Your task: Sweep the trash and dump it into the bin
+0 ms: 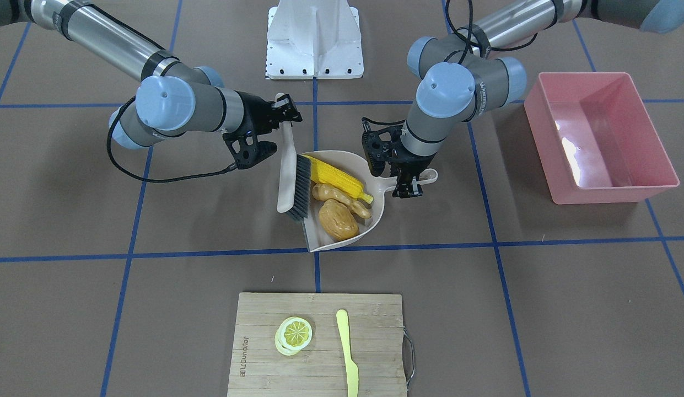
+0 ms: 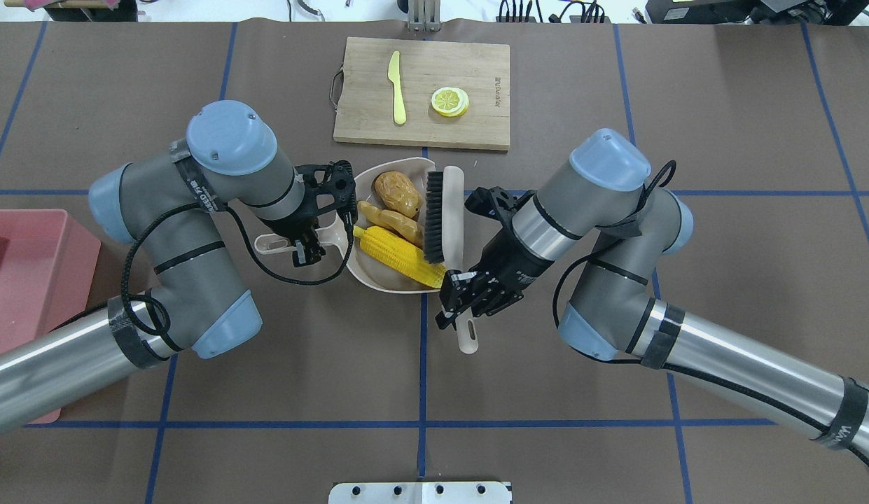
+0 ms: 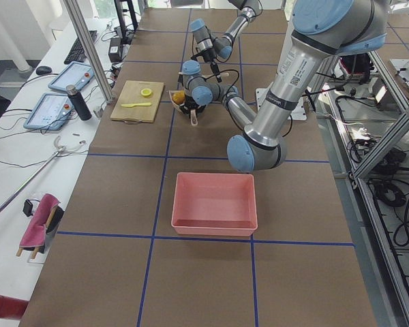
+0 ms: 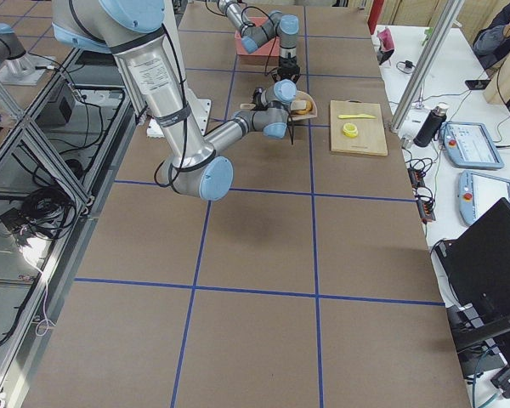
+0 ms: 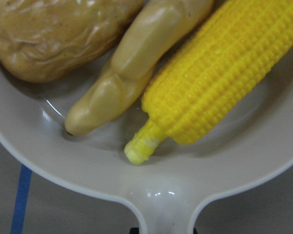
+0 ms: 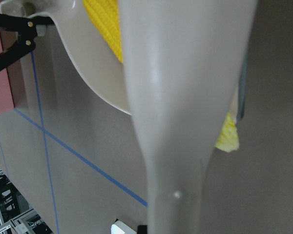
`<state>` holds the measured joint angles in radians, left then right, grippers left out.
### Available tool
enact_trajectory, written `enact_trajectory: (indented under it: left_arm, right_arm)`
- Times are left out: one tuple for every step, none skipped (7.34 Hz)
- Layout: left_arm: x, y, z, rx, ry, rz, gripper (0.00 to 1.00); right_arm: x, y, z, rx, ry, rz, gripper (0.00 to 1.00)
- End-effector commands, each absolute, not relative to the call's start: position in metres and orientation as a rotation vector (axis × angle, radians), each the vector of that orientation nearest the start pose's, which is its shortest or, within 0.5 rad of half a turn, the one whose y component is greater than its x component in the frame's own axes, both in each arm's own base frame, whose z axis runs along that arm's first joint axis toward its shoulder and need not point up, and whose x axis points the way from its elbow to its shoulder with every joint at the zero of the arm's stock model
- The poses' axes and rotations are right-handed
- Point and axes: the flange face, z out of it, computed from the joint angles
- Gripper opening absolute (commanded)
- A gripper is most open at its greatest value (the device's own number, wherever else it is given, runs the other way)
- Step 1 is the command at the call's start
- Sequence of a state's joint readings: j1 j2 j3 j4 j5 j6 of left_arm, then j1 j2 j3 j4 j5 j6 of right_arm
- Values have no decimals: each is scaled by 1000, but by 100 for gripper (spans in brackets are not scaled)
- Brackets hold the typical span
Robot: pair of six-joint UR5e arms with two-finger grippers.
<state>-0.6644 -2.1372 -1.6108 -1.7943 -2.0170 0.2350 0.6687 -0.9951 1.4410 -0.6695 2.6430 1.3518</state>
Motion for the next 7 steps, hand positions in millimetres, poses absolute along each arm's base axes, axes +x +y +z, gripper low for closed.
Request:
enact_trajectory:
  left_arm:
    - [434,-504,297,720,709,1162,0]
    - [409,-508,301,732,698,1136,0]
    - [383,-506,299,749,688,1113,0]
    - [353,-506,297,736,664,1079,0]
    - [321,-494,298,717,644,1060,0]
    - [295,-488,304,697,628,1035,0]
    - [275,-470,301,660,615,1033,0]
  right_arm:
    - [-422,-485,274,-288,-1456,-312,0]
    - [-390,-501,286,-296,-1457,-284,0]
    - [-353,-515,315,-329,-1447,-239,0]
    - [-323,-521,345,-358,-1434,-188,0]
    - [-304,-517,383,-411,-1414,-142,0]
    - [-295,-511,408,-448,-1399,-113,0]
    - [-284,-499,437,-492,-1379,-79,0]
